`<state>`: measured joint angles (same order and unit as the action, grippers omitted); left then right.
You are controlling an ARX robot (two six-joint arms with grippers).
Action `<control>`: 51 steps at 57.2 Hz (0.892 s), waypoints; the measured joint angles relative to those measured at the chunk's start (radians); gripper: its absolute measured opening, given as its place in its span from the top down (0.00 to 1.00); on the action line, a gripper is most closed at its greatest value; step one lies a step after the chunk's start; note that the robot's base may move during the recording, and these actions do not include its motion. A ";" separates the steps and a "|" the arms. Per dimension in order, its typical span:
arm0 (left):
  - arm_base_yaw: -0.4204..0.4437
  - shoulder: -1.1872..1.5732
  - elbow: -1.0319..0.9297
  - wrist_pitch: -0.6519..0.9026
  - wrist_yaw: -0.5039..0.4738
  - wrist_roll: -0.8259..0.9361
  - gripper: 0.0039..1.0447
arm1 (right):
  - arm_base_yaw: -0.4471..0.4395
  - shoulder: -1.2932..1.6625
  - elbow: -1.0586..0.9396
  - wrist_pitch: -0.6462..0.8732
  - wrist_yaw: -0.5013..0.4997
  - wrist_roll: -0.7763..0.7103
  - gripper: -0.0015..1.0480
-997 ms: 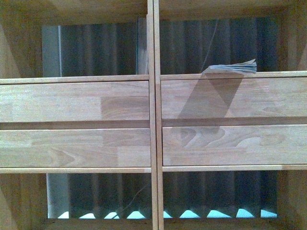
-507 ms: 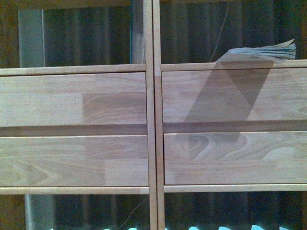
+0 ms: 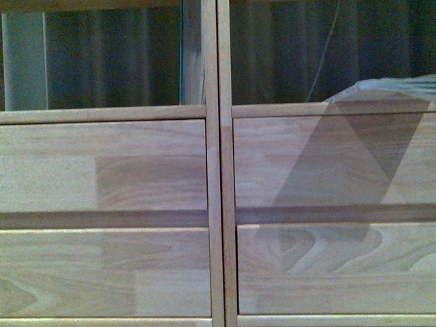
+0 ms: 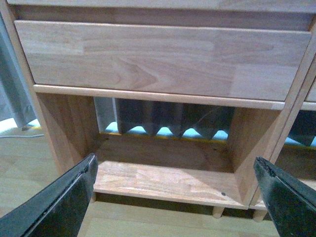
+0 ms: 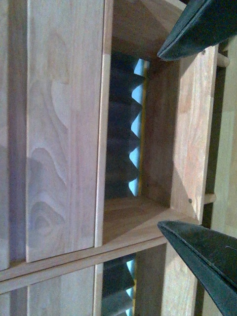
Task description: Organize books on shelf
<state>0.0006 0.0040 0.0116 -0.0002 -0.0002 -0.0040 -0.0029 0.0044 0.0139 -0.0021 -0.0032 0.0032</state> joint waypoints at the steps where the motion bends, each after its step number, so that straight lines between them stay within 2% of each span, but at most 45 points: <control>1: 0.000 0.000 0.000 0.000 0.000 0.000 0.07 | 0.000 0.000 0.000 0.000 0.000 -0.001 0.07; 32: 0.000 0.000 0.000 0.000 0.000 0.000 0.07 | 0.000 0.000 0.000 0.000 0.000 0.000 0.07; 34: 0.000 0.000 0.000 0.000 0.000 0.000 0.07 | -0.035 0.027 0.017 -0.044 -0.120 0.056 0.07; 35: 0.000 0.000 0.000 0.000 0.000 0.000 0.07 | -0.074 0.062 0.032 -0.060 -0.225 0.097 0.07; 36: 0.000 0.000 0.000 0.000 0.001 0.000 0.07 | -0.099 0.092 0.042 -0.053 -0.286 0.132 0.07; 37: 0.000 0.000 0.000 0.000 0.000 0.000 0.07 | -0.109 0.106 0.047 -0.047 -0.300 0.150 0.07; 40: 0.000 0.000 0.000 0.000 0.000 0.000 0.07 | -0.170 0.209 0.081 0.024 -0.437 0.254 0.07; 44: 0.000 0.000 0.000 0.000 0.000 0.000 0.07 | -0.210 0.336 0.144 0.150 -0.481 0.358 0.07; 51: 0.000 0.000 0.000 0.000 0.000 0.000 0.07 | -0.204 0.567 0.270 0.350 -0.456 0.481 0.07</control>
<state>0.0006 0.0044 0.0116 -0.0002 -0.0002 -0.0040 -0.2073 0.5716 0.2840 0.3477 -0.4595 0.4847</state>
